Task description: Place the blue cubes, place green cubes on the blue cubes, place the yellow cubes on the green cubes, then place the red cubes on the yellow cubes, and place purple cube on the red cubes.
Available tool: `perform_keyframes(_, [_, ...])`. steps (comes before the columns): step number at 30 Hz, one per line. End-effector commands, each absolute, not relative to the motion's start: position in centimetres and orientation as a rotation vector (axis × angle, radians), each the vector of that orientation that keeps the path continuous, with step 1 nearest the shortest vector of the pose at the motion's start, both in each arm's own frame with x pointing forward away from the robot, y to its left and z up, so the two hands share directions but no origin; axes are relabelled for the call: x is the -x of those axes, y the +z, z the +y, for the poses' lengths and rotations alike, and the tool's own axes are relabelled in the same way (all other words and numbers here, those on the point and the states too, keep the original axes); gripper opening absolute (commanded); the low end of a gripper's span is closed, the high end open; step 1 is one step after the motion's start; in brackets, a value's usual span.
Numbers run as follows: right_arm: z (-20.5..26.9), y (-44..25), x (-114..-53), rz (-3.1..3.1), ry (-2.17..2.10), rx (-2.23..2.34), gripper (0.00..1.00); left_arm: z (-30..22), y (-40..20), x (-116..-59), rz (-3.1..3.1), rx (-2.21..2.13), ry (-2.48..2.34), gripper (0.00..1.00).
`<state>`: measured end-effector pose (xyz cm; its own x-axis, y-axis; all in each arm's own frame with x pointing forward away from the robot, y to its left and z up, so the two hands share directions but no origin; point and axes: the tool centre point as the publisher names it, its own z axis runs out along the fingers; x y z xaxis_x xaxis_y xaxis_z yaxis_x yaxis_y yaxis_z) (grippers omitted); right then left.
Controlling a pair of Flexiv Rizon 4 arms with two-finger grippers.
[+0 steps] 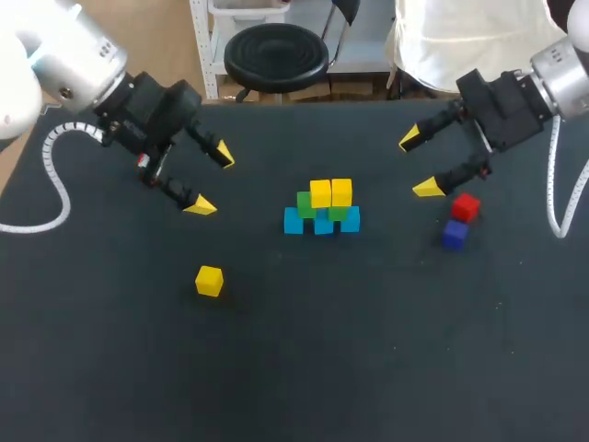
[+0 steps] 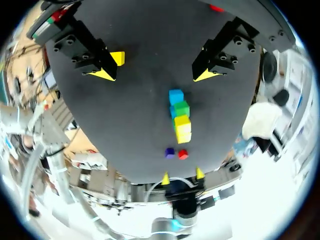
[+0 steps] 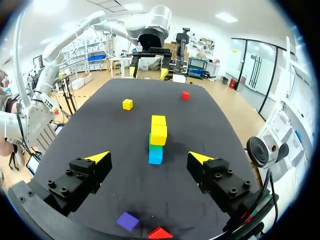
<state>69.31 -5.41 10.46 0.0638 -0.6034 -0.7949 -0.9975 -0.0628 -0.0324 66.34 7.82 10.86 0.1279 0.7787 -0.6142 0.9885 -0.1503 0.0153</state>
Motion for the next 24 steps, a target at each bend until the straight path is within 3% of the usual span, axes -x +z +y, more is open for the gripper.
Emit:
perform_keyframes(1, [-5.4, 10.4, -69.3, 1.601, 0.827, 1.734, 1.0, 9.5, 10.2, -65.5, 1.765, -1.906, -0.617, 1.0])
perform_keyframes(16, [-5.4, 10.4, -69.3, 1.601, 0.827, 1.734, 1.0, 10.0, 10.2, -65.9, 1.792, -1.887, -0.599, 1.0])
perform_keyframes(24, [-5.4, 10.4, -69.3, 1.601, 0.827, 1.734, 1.0, 9.1, 7.6, -62.0, 1.604, -2.04, -0.689, 1.0])
